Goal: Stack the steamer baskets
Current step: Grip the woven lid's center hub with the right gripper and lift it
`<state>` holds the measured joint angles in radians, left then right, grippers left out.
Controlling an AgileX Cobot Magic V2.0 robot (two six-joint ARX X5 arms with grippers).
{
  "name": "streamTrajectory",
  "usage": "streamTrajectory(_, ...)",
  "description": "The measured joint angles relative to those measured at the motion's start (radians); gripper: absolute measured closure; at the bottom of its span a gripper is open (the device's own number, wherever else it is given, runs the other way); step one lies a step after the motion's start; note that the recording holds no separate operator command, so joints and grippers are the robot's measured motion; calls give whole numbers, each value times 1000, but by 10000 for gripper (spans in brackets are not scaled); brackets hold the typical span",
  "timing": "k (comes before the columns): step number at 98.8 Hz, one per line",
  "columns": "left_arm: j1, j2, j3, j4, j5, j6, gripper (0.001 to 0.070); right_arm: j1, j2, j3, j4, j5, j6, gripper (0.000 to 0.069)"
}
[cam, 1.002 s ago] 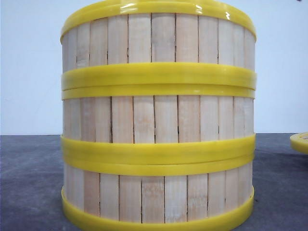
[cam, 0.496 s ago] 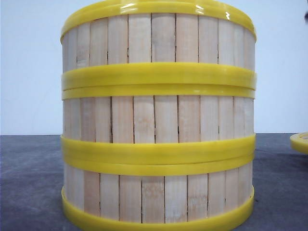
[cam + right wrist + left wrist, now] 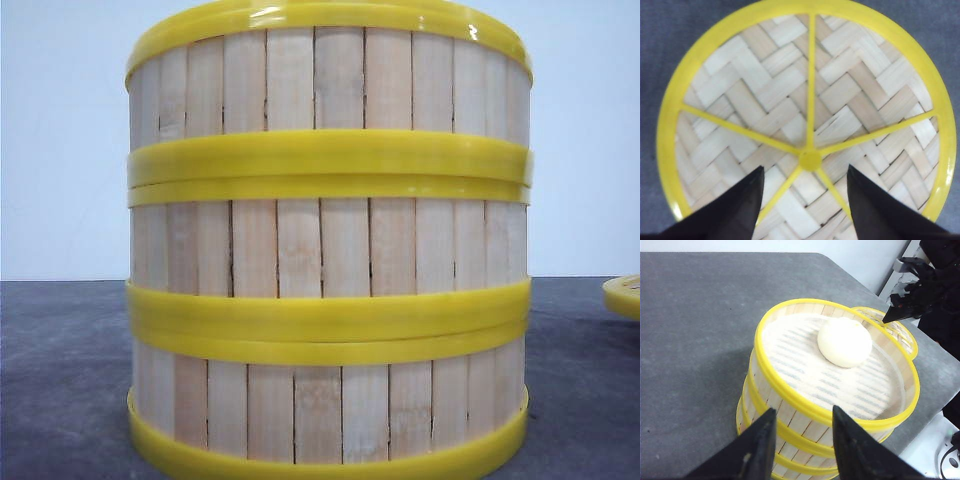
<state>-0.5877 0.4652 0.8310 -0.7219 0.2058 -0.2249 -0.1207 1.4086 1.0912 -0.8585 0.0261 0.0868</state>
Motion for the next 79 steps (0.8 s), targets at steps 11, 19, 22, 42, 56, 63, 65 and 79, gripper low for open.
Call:
streamTrajectory(11,0,0,0,0,0,0,516,-5,19,0,11,0,0,373)
streamTrajectory(19,0,0,0,-2,0,0,516,-5,28,0,13,0,0,373)
streamTrajectory(22,0,0,0,-3,0,0,516,-5,31,0,16,0,0,373)
streamTrajectory(42,0,0,0,-4,0,0,516,-5,43,0,24,0,0,373)
streamTrajectory(56,0,0,0,-4,0,0,516,-5,57,-1,25,0,0,386)
streamTrajectory(63,0,0,0,-5,0,0,516,-5,60,-7,28,0,0,441)
streamTrajectory(65,0,0,0,-4,0,0,516,-5,60,-8,28,1,0,458)
streamTrajectory(79,0,0,0,-4,0,0,516,-5,60,-8,29,0,0,514)
